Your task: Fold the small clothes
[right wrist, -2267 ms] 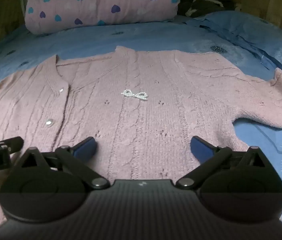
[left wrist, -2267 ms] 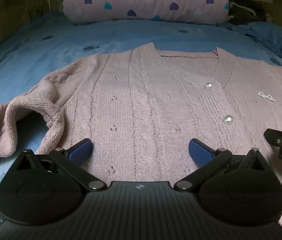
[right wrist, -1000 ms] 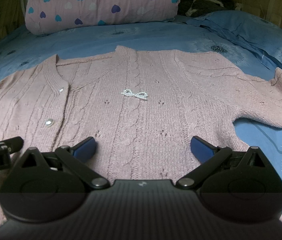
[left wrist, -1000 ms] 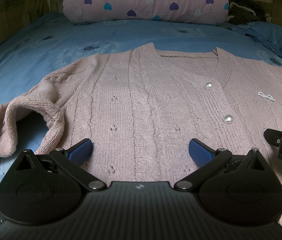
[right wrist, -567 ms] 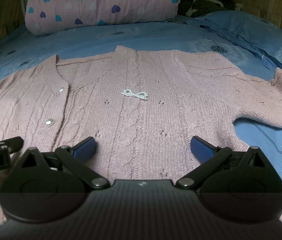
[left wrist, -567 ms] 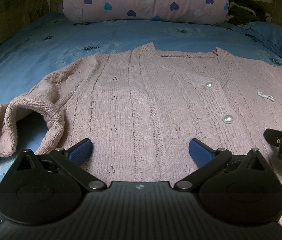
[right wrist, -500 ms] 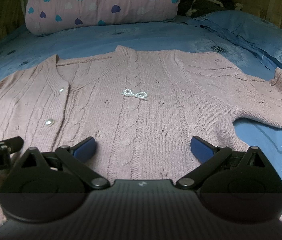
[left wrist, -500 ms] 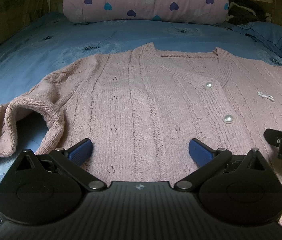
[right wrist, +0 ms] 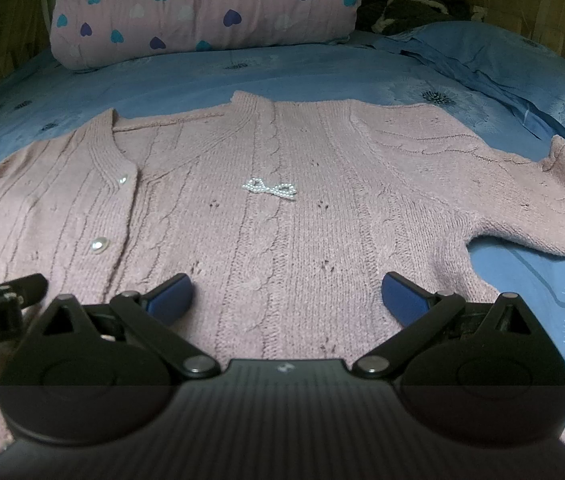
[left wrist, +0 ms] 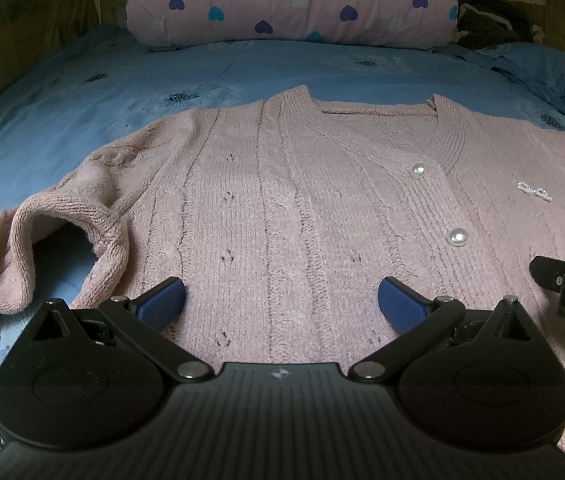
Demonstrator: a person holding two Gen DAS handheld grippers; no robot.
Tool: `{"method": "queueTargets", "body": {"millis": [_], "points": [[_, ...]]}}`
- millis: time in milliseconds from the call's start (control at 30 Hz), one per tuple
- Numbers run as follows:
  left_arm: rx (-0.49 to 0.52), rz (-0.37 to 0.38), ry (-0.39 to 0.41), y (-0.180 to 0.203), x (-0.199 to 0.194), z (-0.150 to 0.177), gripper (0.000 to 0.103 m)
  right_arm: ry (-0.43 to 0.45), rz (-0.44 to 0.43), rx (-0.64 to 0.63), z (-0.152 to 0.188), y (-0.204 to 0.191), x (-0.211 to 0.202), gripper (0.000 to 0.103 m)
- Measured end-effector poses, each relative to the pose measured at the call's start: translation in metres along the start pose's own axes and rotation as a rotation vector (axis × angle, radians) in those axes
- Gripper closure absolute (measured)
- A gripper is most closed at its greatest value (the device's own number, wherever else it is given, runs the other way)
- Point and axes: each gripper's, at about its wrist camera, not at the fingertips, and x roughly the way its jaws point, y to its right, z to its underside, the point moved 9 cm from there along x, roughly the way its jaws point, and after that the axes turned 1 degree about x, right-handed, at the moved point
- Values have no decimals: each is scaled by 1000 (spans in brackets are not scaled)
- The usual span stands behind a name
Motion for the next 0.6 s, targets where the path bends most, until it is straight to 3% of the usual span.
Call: {"method": "queueTargets", "body": {"millis": [600], "points": [[7, -3, -1, -1, 0, -1, 0, -1, -35, 34, 0, 4, -1, 0]]}}
